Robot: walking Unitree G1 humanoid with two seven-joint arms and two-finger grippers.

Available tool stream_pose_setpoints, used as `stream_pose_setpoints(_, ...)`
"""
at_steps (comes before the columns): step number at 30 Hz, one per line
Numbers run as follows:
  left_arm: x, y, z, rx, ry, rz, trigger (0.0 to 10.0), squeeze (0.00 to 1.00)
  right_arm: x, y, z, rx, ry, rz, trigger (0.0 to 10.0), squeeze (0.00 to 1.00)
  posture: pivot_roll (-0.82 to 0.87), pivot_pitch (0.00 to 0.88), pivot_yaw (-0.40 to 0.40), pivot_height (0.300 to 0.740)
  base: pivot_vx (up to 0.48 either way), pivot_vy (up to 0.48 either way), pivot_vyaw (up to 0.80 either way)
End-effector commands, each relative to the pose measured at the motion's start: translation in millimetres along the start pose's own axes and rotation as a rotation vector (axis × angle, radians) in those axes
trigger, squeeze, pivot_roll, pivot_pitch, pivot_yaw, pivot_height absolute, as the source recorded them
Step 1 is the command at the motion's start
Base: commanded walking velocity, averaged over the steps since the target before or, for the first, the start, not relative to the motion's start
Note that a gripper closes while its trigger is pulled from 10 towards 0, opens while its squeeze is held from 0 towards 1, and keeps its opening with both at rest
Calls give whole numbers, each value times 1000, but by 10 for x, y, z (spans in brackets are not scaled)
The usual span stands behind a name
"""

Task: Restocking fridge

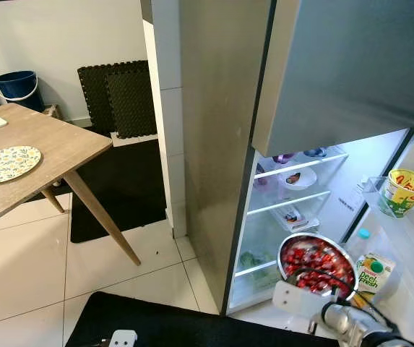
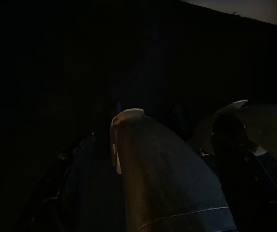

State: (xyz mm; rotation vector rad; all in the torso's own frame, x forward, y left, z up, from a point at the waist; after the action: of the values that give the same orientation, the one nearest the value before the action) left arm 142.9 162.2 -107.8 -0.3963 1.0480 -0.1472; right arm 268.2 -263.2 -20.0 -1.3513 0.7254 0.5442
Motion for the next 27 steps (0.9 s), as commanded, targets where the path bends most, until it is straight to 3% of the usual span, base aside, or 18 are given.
stream_pose_setpoints(1, 0, -9, -58, -1, 19, 5, 10000, 0, -14, -137, -49, 44, 13, -34, 10000, 0, -62, 4, -13, 740, 0, 0, 0)
stream_pose_setpoints(27, -2, -10, -79, -9, 21, 7, 10000, 0, -325, -313, -920, 240, 304, -68, 10000, 0, -65, 7, -15, 740, 0, 0, 0)
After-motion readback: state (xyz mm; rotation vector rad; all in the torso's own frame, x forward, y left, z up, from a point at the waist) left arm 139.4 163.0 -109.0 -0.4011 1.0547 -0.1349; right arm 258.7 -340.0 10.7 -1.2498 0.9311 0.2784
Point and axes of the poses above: a point about 5 cm out from each wrist's last joint towards the gripper, its own x axis pointing out of the wrist towards the gripper, its own z axis along the axis of the wrist's last joint, y = z × x, the point moved 1 cm from there along x, pointing out of the wrist towards the gripper, and after that the axes turned 12 degrees about -x, right-handed, at the moved point
